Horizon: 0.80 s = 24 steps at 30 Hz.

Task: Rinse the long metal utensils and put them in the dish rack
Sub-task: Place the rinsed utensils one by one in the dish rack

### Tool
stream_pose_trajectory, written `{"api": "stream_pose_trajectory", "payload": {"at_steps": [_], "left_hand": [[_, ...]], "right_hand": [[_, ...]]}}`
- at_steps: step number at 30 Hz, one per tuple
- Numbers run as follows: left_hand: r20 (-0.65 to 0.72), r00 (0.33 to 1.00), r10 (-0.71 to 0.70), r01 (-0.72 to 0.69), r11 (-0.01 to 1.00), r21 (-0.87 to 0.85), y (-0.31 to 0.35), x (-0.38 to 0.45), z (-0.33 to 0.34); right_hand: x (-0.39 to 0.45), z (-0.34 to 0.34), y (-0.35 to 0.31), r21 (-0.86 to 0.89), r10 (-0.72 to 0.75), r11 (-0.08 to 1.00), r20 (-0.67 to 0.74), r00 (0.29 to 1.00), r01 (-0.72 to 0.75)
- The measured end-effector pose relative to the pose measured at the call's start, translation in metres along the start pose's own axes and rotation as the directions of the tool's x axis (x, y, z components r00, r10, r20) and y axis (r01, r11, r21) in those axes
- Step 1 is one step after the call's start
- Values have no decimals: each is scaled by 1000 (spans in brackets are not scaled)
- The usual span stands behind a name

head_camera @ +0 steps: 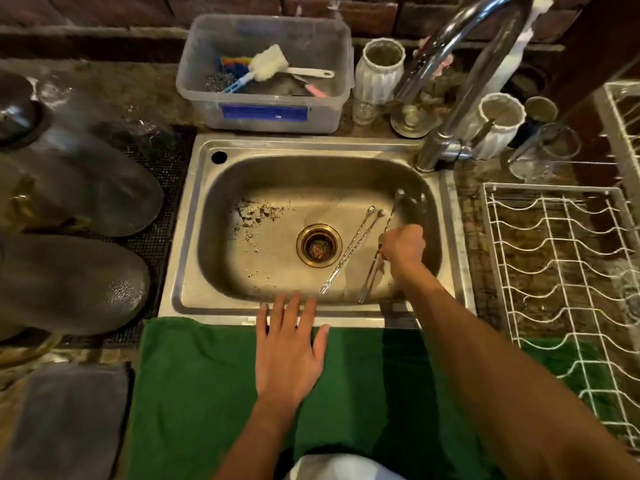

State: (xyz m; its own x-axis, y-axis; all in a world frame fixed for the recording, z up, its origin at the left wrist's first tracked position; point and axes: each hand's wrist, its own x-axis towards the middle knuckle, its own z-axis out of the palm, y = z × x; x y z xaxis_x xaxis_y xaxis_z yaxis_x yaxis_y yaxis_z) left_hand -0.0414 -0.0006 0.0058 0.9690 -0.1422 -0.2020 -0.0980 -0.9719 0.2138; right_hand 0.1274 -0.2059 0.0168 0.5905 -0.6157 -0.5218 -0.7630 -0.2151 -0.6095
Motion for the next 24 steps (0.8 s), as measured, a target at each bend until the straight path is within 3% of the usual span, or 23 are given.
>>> {"api": "stream_pose_trajectory", "payload": {"at_steps": [8,14,19,24], "left_hand": [[33,999,-2,1,999,39,16,-2,-17],[71,980,185,-187,982,19,81,2,-15],[158,921,357,-363,932,10,138,9,-9],[166,899,404,-414,910,29,151,10,6]], "right_hand": [[-64,-105,-21,-42,-260,963,113,959,267],[-132,-213,-40,164,-376,922,152,914,352],[-165,-295,-46,322,-422,867,67,904,381],[-160,-350,-32,287,-415,871,-5,910,399]]}}
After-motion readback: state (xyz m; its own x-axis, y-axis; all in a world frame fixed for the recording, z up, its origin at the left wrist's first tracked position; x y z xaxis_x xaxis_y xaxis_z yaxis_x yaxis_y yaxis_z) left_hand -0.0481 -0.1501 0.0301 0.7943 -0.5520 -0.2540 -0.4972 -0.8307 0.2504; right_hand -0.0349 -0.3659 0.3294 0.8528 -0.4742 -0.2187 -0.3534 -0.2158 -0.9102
